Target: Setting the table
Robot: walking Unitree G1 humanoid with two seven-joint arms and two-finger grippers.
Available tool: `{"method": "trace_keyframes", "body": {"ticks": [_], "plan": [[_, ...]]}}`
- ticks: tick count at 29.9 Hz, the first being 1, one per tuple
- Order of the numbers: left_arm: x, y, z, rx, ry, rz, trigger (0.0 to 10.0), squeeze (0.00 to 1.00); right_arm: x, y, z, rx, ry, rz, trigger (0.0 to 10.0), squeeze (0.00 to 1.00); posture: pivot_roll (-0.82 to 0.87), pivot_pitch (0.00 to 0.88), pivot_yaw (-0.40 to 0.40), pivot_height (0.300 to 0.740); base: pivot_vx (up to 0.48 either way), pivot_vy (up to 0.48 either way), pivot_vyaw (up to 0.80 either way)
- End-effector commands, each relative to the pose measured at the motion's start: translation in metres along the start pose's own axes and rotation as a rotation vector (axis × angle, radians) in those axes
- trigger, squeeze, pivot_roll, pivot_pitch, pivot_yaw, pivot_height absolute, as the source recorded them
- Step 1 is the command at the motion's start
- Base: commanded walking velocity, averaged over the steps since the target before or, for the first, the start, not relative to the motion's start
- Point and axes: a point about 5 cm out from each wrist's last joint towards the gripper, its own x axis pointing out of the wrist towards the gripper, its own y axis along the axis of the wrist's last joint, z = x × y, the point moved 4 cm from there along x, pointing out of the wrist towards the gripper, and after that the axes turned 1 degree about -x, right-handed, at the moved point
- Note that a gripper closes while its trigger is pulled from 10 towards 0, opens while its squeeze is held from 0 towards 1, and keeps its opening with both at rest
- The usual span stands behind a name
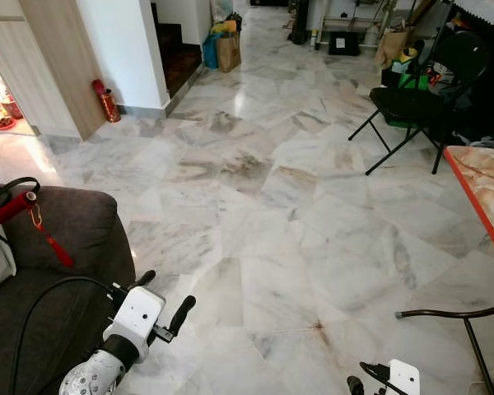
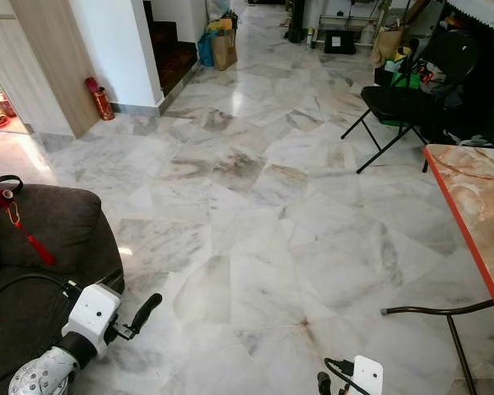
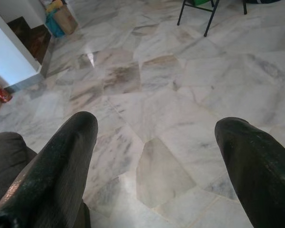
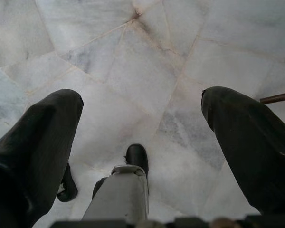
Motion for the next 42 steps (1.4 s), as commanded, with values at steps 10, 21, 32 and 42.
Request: {"method": "trace_keyframes", "body": {"ticks": [10,21,32,42], "plan": [[0.045,0.033,-0.078,-0.278,0.238,0.116,10.0,0.0,-0.004,-0.009,0.008,-0.134,0.034,-0.024,10.0,0.0,0.15,0.027,-0.027,0.74,0.0,0.0,0.0],[0.055,-0.001,-0.061,-0.316,0.144,-0.031,10.0,0.0,-0.004,-0.007,0.005,-0.126,0.044,-0.014,10.0,0.0,0.17,0.018,-0.032,0.74,0.0,0.0,0.0],[-0.027,-0.183,0.01,-0.21,0.107,-0.834,10.0,0.0,0.0,0.004,-0.004,-0.085,0.052,0.022,10.0,0.0,0.14,0.0,-0.026,0.74,0.0,0.0,0.0],[-0.008,-0.177,0.032,-0.311,0.099,-0.805,10.0,0.0,-0.001,0.004,0.006,-0.103,0.025,0.016,10.0,0.0,0.1,0.0,-0.066,0.74,0.0,0.0,0.0]]}}
